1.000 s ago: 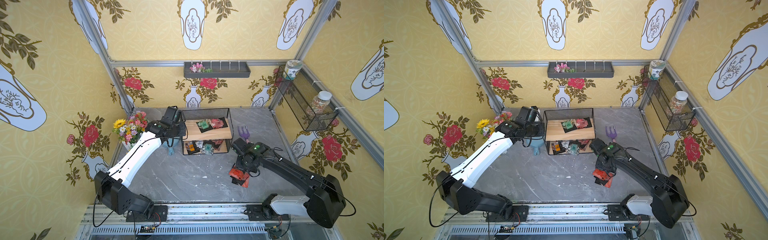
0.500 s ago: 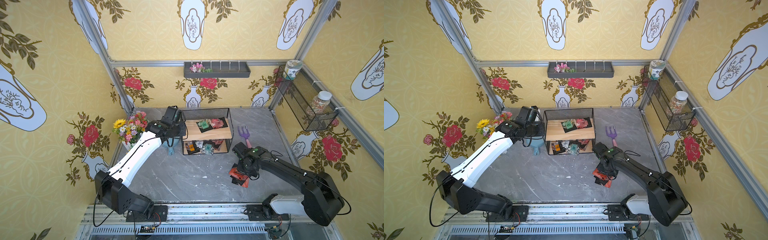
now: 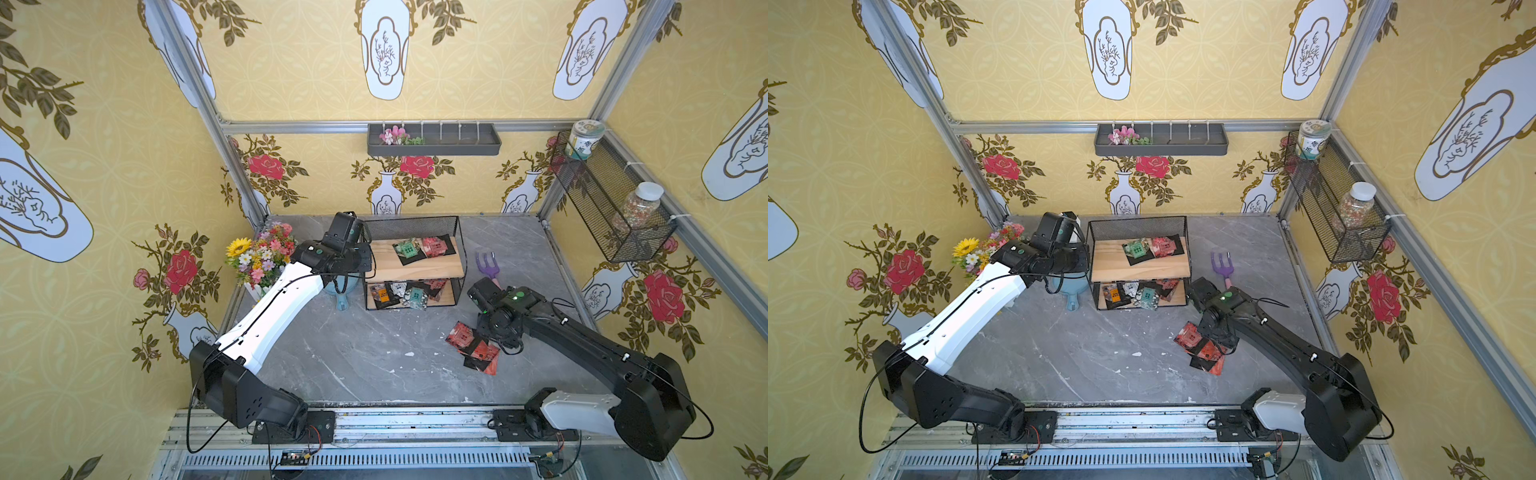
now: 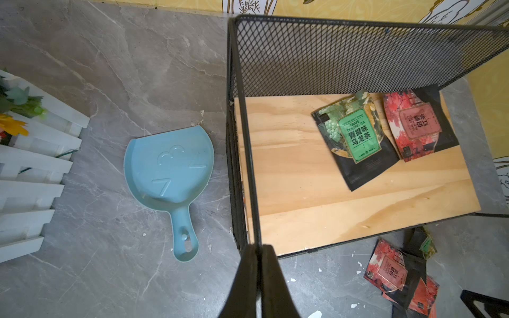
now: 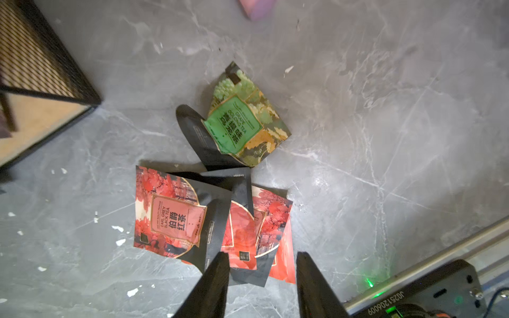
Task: Remove the tea bags from the shelf
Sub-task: Place the tea bag at the center of the board.
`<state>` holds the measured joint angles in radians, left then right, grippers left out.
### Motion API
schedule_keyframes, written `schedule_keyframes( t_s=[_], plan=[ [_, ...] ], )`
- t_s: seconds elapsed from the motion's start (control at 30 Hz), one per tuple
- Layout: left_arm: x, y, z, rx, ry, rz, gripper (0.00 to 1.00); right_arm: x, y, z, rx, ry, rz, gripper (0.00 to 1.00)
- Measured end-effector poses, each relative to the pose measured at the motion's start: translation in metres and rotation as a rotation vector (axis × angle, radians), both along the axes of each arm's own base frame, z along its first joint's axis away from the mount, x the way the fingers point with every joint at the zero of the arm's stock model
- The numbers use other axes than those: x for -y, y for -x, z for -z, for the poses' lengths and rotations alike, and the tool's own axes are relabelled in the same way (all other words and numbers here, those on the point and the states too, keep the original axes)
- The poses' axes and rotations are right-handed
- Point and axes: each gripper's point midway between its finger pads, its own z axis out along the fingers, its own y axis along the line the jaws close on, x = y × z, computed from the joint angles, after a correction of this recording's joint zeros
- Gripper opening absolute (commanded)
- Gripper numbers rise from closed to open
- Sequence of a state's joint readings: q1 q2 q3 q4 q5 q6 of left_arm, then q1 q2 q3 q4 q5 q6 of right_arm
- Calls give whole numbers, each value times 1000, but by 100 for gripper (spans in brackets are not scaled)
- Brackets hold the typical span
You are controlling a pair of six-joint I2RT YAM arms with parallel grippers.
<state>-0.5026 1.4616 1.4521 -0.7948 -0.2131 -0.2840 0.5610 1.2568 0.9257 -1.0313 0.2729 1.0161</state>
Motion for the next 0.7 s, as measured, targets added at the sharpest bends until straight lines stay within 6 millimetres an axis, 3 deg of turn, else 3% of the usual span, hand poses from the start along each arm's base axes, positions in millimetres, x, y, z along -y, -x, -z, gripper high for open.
schedule_keyframes(
  t_s=[0.13, 0.4, 0.57, 0.7],
  plan=[
    [0, 0, 0, 0, 0, 0, 0, -22, -17, -43, 117, 24, -96, 64],
    [0, 0, 0, 0, 0, 0, 0, -101, -73, -133, 325, 89, -360, 84],
    [0, 0, 0, -1, 0, 0, 0, -141, -111, -156, 358, 97, -483, 91],
    [0, 0, 0, -1, 0, 0, 0, -164, -145, -155, 347, 65, -534, 94]
  ],
)
